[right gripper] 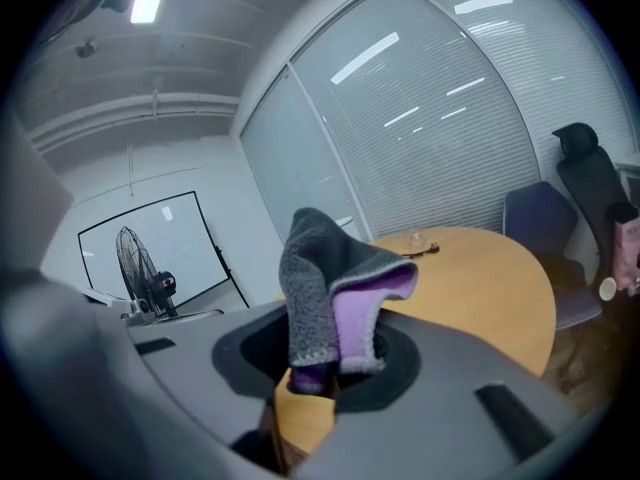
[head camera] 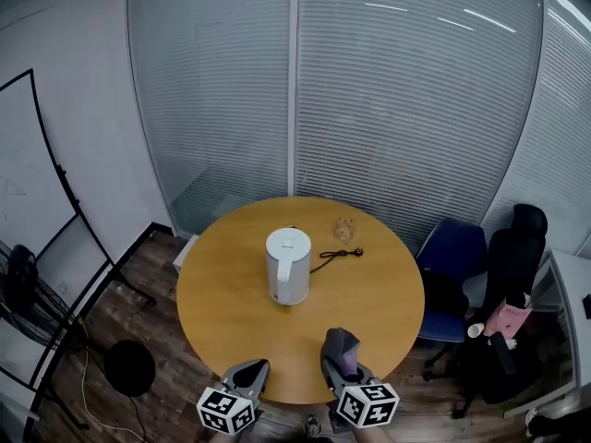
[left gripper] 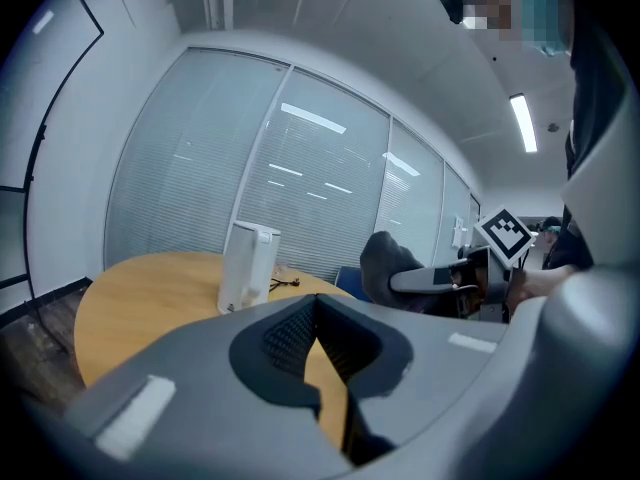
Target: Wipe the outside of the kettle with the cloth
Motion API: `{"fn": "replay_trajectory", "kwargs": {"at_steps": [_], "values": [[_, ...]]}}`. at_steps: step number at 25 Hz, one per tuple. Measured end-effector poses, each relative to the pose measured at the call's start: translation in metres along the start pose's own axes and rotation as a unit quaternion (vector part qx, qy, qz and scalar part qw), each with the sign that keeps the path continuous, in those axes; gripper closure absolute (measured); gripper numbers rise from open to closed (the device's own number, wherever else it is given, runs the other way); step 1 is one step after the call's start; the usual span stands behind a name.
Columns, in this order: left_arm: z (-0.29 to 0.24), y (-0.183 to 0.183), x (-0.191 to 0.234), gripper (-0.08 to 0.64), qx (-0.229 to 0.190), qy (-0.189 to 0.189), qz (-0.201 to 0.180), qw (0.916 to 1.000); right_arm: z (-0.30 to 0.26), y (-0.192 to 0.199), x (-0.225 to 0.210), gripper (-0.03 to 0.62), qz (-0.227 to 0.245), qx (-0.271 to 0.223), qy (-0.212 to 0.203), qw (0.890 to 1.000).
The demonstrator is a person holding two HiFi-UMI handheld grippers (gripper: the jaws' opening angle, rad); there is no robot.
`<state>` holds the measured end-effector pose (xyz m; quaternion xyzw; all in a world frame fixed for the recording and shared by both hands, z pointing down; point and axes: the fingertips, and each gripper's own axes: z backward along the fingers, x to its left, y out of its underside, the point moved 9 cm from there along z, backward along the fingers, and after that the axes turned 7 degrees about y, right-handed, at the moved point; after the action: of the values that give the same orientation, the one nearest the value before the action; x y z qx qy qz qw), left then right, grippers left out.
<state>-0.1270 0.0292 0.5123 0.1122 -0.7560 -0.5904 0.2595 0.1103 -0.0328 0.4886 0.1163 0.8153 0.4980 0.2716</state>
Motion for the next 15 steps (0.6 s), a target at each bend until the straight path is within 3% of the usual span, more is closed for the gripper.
{"fn": "replay_trajectory", "kwargs": {"at_steps": [15], "values": [[0.084,0.020,0.002,0.551,0.007,0.036,0.004,0.9993,0.052,0.043,0.069,0.495,-0.004,-0.015,0.041,0.999]]}}
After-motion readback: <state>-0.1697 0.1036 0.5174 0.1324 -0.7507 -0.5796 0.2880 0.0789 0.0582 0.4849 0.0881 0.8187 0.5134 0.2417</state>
